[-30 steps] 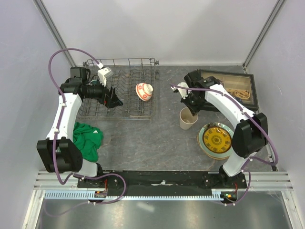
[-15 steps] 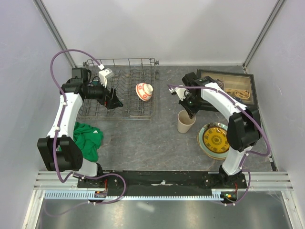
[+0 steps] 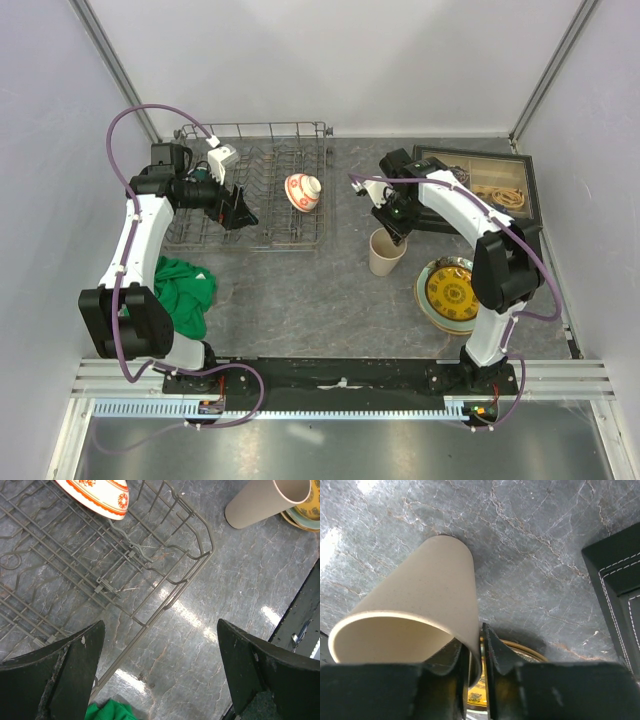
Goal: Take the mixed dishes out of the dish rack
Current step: Place the cup at the center of the board, then pick up the cup from the dish rack.
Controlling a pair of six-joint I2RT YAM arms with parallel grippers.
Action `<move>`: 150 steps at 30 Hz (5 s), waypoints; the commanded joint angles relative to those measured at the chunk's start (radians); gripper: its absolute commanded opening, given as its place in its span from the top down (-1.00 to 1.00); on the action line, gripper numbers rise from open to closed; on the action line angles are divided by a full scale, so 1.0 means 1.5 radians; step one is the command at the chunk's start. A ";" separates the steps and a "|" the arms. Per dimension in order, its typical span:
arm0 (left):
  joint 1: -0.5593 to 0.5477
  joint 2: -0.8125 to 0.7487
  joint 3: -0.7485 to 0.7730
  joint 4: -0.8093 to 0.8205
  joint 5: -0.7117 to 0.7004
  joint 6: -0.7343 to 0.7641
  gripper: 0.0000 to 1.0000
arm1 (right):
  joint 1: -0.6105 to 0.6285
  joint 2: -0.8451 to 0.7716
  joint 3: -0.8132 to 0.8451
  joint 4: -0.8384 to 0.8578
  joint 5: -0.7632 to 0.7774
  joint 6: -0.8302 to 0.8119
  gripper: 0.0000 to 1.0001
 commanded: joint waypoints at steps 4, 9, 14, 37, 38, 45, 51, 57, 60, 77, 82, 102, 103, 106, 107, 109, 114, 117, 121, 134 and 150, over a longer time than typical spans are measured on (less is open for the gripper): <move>-0.002 -0.003 -0.001 -0.004 -0.002 0.029 -0.99 | 0.002 0.004 0.026 0.007 -0.009 -0.002 0.34; -0.002 -0.002 0.005 -0.005 -0.017 0.034 -0.99 | 0.002 -0.001 0.039 0.005 -0.007 0.001 0.19; -0.001 0.001 0.024 0.000 -0.049 0.042 -0.99 | 0.003 -0.012 0.060 -0.001 -0.005 0.005 -0.10; 0.032 0.102 0.115 0.124 -0.298 -0.068 -0.99 | 0.005 -0.162 0.104 -0.024 0.016 0.015 -0.53; 0.032 0.107 0.110 0.139 -0.315 -0.086 -0.99 | 0.005 -0.171 0.104 -0.021 0.016 0.016 -0.53; 0.028 0.186 0.121 0.173 -0.425 -0.186 -0.99 | 0.006 -0.200 0.088 0.005 0.008 0.024 -0.54; 0.024 0.222 0.113 0.219 -0.448 -0.250 -0.99 | 0.005 -0.210 0.057 0.018 -0.004 0.023 -0.54; 0.023 0.252 0.122 0.247 -0.467 -0.291 -0.99 | 0.006 -0.216 0.036 0.029 -0.008 0.021 -0.54; 0.020 0.272 0.130 0.251 -0.478 -0.308 -0.99 | 0.005 -0.218 0.027 0.033 -0.010 0.019 -0.54; 0.010 0.318 0.121 0.322 -0.532 -0.415 -0.99 | 0.005 -0.225 -0.030 0.059 -0.008 0.000 -0.54; 0.011 0.328 0.116 0.325 -0.538 -0.435 -0.99 | 0.005 -0.228 -0.043 0.067 -0.009 0.000 -0.54; 0.002 0.347 0.114 0.323 -0.684 -0.566 -0.99 | 0.005 -0.215 -0.080 0.092 -0.017 0.005 -0.54; 0.001 0.347 0.113 0.325 -0.689 -0.570 -0.99 | 0.005 -0.214 -0.081 0.093 -0.017 0.005 -0.54; -0.003 0.349 0.112 0.325 -0.699 -0.575 -0.99 | 0.005 -0.212 -0.085 0.096 -0.019 0.006 -0.54; -0.005 0.350 0.111 0.324 -0.699 -0.576 -0.99 | 0.006 -0.211 -0.086 0.096 -0.020 0.006 -0.54; -0.007 0.352 0.110 0.323 -0.706 -0.576 -0.99 | 0.005 -0.210 -0.090 0.097 -0.020 0.006 -0.54; -0.009 0.356 0.109 0.321 -0.742 -0.573 -0.95 | 0.005 -0.212 -0.101 0.101 -0.018 0.002 -0.54; -0.010 0.355 0.104 0.322 -0.748 -0.573 -0.87 | 0.004 -0.212 -0.105 0.102 -0.017 0.001 -0.53; -0.010 0.348 0.095 0.318 -0.747 -0.578 -0.80 | 0.005 -0.214 -0.107 0.102 -0.017 -0.001 -0.54; -0.010 0.325 0.064 0.321 -0.751 -0.568 -0.31 | 0.005 -0.219 -0.115 0.103 -0.016 -0.003 -0.54; -0.011 0.330 0.061 0.349 -0.728 -0.520 -0.04 | 0.003 -0.219 -0.140 0.113 -0.024 -0.004 -0.53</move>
